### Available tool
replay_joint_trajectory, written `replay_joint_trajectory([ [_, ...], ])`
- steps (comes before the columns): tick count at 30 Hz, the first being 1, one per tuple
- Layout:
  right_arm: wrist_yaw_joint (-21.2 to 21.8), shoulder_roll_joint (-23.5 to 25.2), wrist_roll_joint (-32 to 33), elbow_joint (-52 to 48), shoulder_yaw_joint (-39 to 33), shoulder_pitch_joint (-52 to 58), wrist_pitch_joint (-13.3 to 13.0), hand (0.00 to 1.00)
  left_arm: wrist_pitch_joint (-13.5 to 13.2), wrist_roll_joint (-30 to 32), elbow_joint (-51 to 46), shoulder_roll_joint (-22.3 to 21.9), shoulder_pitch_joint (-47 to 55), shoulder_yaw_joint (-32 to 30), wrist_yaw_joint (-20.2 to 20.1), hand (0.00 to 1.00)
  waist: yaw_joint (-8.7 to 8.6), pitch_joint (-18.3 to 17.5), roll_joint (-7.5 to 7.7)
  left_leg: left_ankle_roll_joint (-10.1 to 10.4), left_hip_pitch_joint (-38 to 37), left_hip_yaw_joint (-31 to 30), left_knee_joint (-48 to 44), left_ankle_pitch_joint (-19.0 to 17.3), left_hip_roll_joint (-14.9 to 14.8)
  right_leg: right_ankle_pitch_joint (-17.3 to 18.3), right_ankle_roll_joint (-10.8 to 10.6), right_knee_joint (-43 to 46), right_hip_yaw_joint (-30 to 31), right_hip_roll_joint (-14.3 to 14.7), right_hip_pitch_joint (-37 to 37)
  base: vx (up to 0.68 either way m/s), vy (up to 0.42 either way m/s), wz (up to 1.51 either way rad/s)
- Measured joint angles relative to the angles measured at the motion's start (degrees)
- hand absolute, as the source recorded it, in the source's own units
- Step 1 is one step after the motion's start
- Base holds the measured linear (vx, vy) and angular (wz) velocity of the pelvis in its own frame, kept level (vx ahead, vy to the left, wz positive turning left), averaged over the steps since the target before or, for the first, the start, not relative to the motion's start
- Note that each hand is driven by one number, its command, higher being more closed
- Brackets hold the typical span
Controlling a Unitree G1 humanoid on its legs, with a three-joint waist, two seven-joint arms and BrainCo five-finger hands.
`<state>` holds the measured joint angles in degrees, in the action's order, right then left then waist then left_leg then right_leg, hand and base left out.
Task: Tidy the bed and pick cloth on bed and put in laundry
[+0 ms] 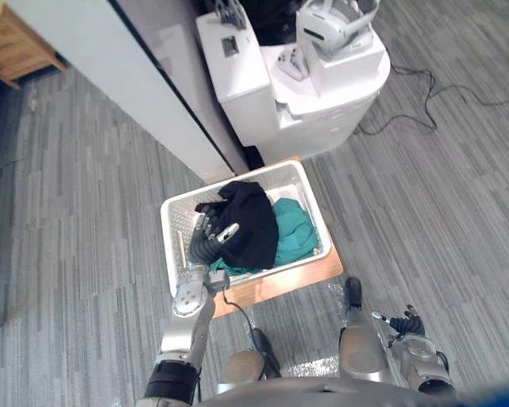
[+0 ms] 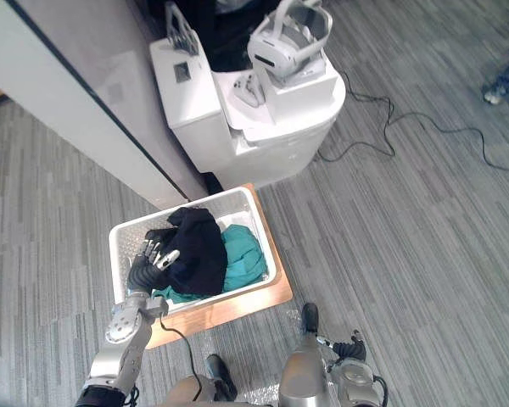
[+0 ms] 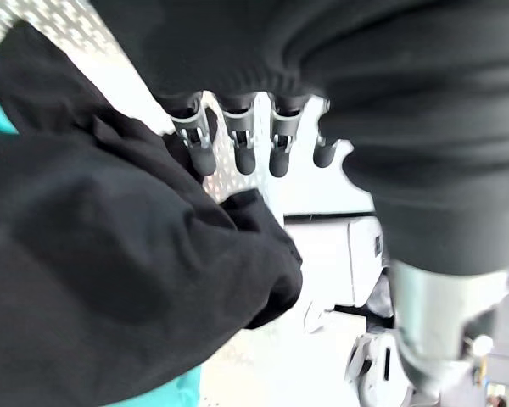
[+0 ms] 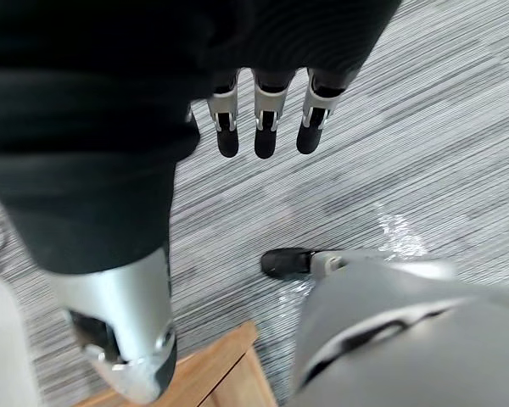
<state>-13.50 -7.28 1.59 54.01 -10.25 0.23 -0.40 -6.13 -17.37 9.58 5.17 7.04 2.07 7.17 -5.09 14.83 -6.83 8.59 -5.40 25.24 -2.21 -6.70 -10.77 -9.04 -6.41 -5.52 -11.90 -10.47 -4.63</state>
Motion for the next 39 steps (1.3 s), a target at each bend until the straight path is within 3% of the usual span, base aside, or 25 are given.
replay_joint_trajectory([
  [3,0.6,0.8,0.0,0.9,0.1,0.4,0.0,0.0,-0.1,-1.8,0.2,-0.4,3.6,-0.2,-0.6,0.0,0.12,-2.9,0.3,0.1,-0.5,-1.2,0.4,0.4,-0.2,0.6,-0.2,0.0,-1.2,0.0,1.2,-0.07,-0.049,0.17],
  [7,1.1,2.0,0.0,1.2,-0.1,1.2,0.3,0.0,-0.4,-1.8,2.0,-1.3,5.2,-0.7,-0.7,0.0,1.62,-4.6,0.96,0.0,-1.0,-2.9,2.1,1.8,-0.3,1.0,-0.5,0.0,-3.1,0.0,2.4,-0.04,-0.042,0.24],
  [12,1.4,3.2,-0.1,2.3,-0.4,2.1,1.5,0.0,-0.4,-4.6,10.1,-2.5,6.5,-3.0,-0.8,0.0,3.02,-6.4,2.43,0.3,-3.4,-4.0,4.1,2.9,-0.3,1.3,-0.4,0.0,-4.5,0.2,4.8,0.02,-0.004,0.13],
  [14,1.4,4.1,-0.1,3.3,-0.6,1.9,1.9,0.0,-0.8,-6.8,16.1,-2.4,7.0,-6.5,-0.4,0.0,3.1,-7.4,3.44,0.4,-3.8,-4.1,4.2,2.9,-0.3,1.4,-0.4,0.0,-4.7,0.2,5.3,0.03,0.012,0.04],
  [18,1.0,4.8,-0.1,3.4,-1.8,2.0,2.0,0.0,-1.4,-6.3,27.6,-2.4,4.9,-12.5,0.3,0.0,3.32,-7.8,3.94,0.4,-5.2,-4.2,4.5,2.8,-0.3,1.6,-0.4,0.0,-5.0,0.2,6.6,0.0,0.0,0.0],
  [22,0.7,5.7,-0.1,5.0,-5.2,2.0,1.9,0.0,2.9,-4.0,45.3,-3.4,3.6,-16.9,0.3,0.0,3.12,-8.1,4.43,0.4,-6.5,-4.1,4.9,2.7,-0.2,1.9,-0.4,-0.1,-4.9,0.3,7.6,0.0,0.0,-0.01],
  [27,0.7,5.8,-0.2,6.2,-6.4,2.0,1.9,0.0,4.6,1.2,47.9,-4.2,4.8,-19.0,-0.7,0.0,4.35,-8.1,4.77,0.4,-6.6,-4.5,4.1,2.4,-0.3,2.0,-0.5,-0.3,-4.8,0.2,8.1,-0.04,-0.008,0.02],
  [39,2.1,5.0,-0.1,7.9,-5.0,1.3,1.2,0.0,5.8,10.1,50.4,-4.1,3.3,-20.7,-0.5,0.0,4.31,-8.3,4.54,0.6,-6.6,-4.3,4.1,1.7,-0.3,2.4,-1.0,-0.3,-4.5,0.2,8.0,0.01,0.005,-0.01],
])
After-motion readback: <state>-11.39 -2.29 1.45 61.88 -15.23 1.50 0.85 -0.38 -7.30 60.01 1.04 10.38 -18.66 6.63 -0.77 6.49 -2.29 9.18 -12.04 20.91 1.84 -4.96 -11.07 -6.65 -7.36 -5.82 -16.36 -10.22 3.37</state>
